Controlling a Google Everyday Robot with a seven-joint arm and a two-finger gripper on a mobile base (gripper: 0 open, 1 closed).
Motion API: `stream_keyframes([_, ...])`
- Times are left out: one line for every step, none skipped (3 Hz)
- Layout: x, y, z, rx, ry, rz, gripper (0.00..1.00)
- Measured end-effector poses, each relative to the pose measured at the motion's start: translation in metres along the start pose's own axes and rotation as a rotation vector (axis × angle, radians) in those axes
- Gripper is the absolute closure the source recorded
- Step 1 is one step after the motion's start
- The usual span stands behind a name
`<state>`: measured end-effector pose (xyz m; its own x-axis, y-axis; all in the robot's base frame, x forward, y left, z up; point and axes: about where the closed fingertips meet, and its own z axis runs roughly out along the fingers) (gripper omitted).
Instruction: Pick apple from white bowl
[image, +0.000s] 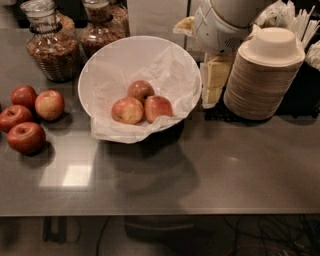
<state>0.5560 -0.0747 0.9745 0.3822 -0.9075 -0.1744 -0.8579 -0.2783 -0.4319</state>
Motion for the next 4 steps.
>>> stream_keyframes([-0.010, -0.001, 0.005, 0.066, -0.085, 0.061, 0.00])
stream_keyframes([-0.028, -0.010, 0.006, 0.102, -0.186, 0.116, 0.00])
stream_keyframes([-0.038, -0.020, 0.000, 0.089, -0.236, 0.151, 0.00])
stream_keyframes([-0.042, -0.026, 0.014, 0.071, -0.251, 0.120, 0.00])
